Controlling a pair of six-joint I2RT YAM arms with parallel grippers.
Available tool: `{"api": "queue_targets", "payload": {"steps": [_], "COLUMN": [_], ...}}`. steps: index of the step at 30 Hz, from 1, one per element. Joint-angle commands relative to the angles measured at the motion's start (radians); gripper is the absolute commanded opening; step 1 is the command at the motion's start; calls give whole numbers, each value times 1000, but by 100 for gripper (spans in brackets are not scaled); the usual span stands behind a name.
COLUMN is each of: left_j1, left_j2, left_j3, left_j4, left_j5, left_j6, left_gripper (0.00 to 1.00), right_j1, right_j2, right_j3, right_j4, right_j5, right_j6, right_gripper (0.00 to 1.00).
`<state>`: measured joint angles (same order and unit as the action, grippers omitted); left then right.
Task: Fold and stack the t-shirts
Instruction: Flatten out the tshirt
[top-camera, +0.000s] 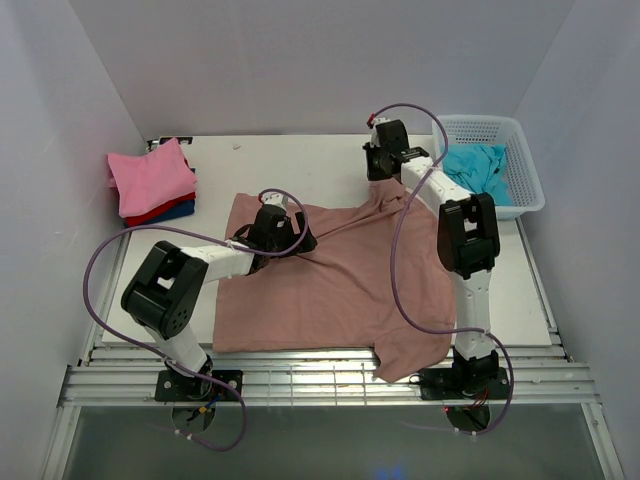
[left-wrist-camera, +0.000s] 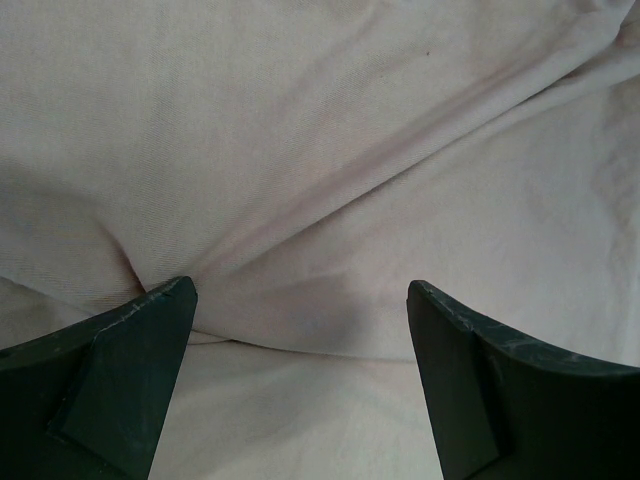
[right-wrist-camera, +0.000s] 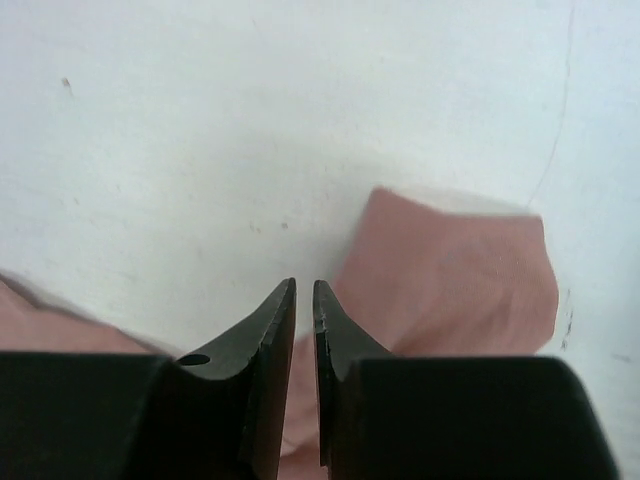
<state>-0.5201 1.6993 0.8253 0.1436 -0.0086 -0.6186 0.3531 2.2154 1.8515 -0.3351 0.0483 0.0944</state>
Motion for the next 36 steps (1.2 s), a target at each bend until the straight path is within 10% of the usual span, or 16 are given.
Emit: {"api": "queue_targets", "payload": {"steps": [1,26,32,36], "left_j1": [0,0,0,0], "left_j2": [-20,-21,-32,-21], "left_j3": [-2,9,-2,-5], "left_j4": [-24,-24,-29,-30], "left_j5": [7,7,2,-1], "left_j6": [2,2,11,13], "left_gripper": [98,98,98,98], "right_j1": [-3,-5,-5,-11], "right_j2": [70,164,205,172], "right_j3": [113,106,118,88], "right_j4": [-38,-88,-82,-16], "right_j5": [-13,128,38,-75], "right_j6": [-18,-130,-114,-59], "right_gripper": [19,43,10,8]}}
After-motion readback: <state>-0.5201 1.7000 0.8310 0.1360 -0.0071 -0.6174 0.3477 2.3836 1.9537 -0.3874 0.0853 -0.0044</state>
